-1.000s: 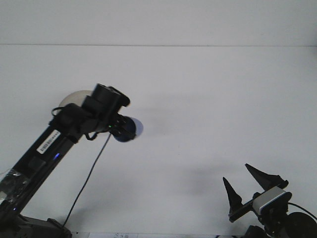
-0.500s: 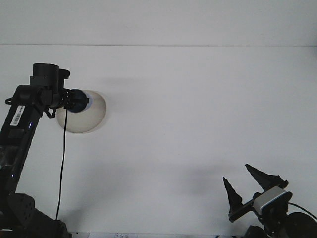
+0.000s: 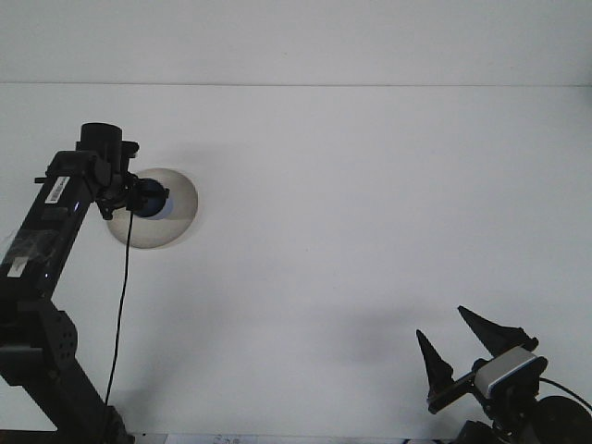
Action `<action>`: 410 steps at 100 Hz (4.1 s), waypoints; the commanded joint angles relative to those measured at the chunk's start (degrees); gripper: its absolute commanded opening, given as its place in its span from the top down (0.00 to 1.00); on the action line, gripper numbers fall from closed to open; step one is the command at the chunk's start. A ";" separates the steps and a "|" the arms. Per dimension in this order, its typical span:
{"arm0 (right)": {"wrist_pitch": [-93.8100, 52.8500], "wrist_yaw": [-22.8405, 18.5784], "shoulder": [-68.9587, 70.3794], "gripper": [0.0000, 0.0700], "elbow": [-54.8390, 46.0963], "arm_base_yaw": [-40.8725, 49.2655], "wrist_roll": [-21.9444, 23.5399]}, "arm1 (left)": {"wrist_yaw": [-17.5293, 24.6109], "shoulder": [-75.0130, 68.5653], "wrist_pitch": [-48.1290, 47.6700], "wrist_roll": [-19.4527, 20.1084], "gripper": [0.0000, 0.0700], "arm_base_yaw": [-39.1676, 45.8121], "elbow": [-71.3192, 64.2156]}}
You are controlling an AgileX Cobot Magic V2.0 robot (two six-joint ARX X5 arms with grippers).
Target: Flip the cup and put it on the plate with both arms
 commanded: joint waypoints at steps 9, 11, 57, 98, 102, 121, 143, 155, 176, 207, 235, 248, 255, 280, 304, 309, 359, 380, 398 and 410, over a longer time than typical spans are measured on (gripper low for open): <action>0.57 0.22 0.00 0.23 0.13 0.55 1.84 | -0.22 3.13 1.25 -0.26 0.99 0.22 1.05; 0.57 0.22 0.00 0.23 0.13 0.55 1.84 | -0.24 3.23 1.49 -0.26 0.99 0.22 1.05; 0.55 0.22 0.00 0.23 0.13 0.55 1.81 | -0.20 2.64 3.34 -2.45 0.21 0.22 1.27; 0.52 0.20 0.00 0.23 0.13 0.55 1.46 | -0.20 -9.94 2.64 -3.58 0.21 0.46 3.10; 0.52 0.20 0.00 0.23 0.13 0.55 1.29 | -0.20 -12.70 2.23 -3.74 0.21 0.61 3.10; 0.42 0.20 0.00 0.23 0.15 0.55 -0.17 | -0.11 -26.27 -0.11 -4.83 0.22 0.59 3.06; 0.59 3.15 0.00 0.23 0.13 0.55 -2.58 | 3.85 -45.11 1.46 -5.95 0.22 -2.12 -3.13; 0.57 5.35 0.00 0.23 0.13 0.55 -4.33 | 5.68 -56.06 5.79 -7.43 0.22 -3.89 -13.62; 0.48 6.36 0.00 0.23 0.13 0.55 -4.90 | 13.97 -74.79 12.13 -15.41 0.22 -7.13 -37.03; 0.48 5.79 0.00 0.23 0.13 0.55 -4.85 | 15.43 -87.58 14.73 -19.15 0.22 -8.20 -55.63; -0.42 5.79 0.00 1.00 0.13 0.55 -4.22 | 15.41 -87.82 15.26 -18.47 0.98 -8.20 -56.08; -1.29 5.84 0.00 1.00 0.15 0.55 -4.22 | 15.39 -87.86 15.56 -18.47 0.98 -8.17 -56.06; -1.14 5.81 0.00 1.00 0.15 0.55 -4.22 | 15.39 -88.00 15.58 -18.47 0.98 -8.17 -56.06; -1.14 5.81 0.00 1.00 0.15 0.55 -4.22 | 15.39 -88.00 15.58 -18.47 0.98 -8.17 -56.06; -1.14 5.81 0.00 1.00 0.15 0.55 -4.22 | 15.39 -88.00 15.58 -18.49 0.98 -8.17 -56.06; -1.14 5.81 0.00 1.00 0.15 0.55 -4.22 | 15.39 -88.00 15.58 -18.47 0.98 -8.17 -56.06; -1.14 5.79 0.00 1.00 0.15 0.55 -4.22 | 13.05 -98.14 36.61 -1.88 0.98 -5.44 -72.83; -1.14 5.79 0.00 1.00 0.15 0.55 -4.20 | 3.48 -104.35 45.83 -2.23 0.98 -2.86 -87.91; -1.14 5.81 0.00 1.00 0.15 0.55 -4.22 | -1.66 -105.13 49.59 -2.23 0.98 -2.75 -92.76; -1.14 5.79 0.00 1.00 0.15 0.55 -4.22 | -2.23 -106.09 50.80 -3.15 0.98 -2.78 -95.23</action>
